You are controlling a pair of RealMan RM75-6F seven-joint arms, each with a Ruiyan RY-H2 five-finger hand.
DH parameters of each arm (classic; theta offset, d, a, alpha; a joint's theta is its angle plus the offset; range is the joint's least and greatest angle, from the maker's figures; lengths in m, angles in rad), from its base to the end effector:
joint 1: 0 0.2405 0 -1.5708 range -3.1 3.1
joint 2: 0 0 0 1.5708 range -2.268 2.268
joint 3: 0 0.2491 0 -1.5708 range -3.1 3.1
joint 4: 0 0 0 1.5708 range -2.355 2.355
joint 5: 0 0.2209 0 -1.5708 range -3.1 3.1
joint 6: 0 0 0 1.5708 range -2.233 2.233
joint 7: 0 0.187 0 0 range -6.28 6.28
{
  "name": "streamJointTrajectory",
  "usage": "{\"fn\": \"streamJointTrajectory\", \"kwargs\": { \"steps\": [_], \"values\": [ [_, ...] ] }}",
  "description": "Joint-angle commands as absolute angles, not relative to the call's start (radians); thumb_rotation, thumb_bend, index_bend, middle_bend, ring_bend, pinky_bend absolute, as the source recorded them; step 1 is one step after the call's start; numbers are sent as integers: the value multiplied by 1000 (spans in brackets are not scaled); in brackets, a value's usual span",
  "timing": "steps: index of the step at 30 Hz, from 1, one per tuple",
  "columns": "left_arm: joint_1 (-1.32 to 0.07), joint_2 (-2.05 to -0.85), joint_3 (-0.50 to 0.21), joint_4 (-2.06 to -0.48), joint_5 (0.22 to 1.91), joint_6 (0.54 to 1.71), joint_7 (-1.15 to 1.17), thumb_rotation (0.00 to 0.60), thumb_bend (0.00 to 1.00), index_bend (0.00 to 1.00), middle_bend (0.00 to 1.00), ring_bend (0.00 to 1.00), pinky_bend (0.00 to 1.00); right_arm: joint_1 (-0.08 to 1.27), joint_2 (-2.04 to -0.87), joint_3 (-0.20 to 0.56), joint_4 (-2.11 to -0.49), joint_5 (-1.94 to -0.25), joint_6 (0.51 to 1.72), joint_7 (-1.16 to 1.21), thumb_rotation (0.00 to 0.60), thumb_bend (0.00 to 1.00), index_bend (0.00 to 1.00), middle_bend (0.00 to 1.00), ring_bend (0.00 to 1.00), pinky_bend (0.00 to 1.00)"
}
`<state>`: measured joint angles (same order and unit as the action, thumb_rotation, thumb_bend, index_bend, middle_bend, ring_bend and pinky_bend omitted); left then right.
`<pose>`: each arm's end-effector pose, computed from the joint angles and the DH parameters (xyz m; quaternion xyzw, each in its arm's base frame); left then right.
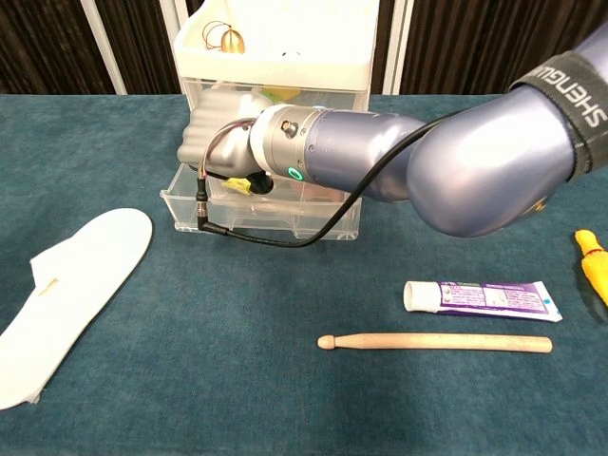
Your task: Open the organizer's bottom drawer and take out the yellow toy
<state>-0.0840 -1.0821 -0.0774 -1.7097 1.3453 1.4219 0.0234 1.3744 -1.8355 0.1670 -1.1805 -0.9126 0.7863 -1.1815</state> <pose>-0.3192 0.2268 0.1510 -0.5482 -0.4451 -0.3645 0.6071 0.0771 -0.3932 -0.1440 0.8723 0.1192 0.2392 0.4094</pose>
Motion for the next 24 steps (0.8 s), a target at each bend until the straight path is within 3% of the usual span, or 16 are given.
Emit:
{"fn": "streamJointTrajectory", "kwargs": {
  "steps": [1,13,24],
  "values": [
    [-85,-1082,-77,-1710,1345,1420,24,600,464,61,0,0,0,1376,-1835,165,-1182,-911,787,-1176,600,374,467,1000,1000,1000],
    [-84,-1079,-76,-1714,1342,1418,21,600,463,61,0,0,0,1387,-1835,152,-1175,-899,787,-1161,600,361,466,1000,1000,1000],
    [-85,-1076,-76,-1716,1341,1415,17,600,464,61,0,0,0,1391,-1836,145,-1177,-901,796,-1144,600,426,489,1000,1000,1000]
  ]
}}
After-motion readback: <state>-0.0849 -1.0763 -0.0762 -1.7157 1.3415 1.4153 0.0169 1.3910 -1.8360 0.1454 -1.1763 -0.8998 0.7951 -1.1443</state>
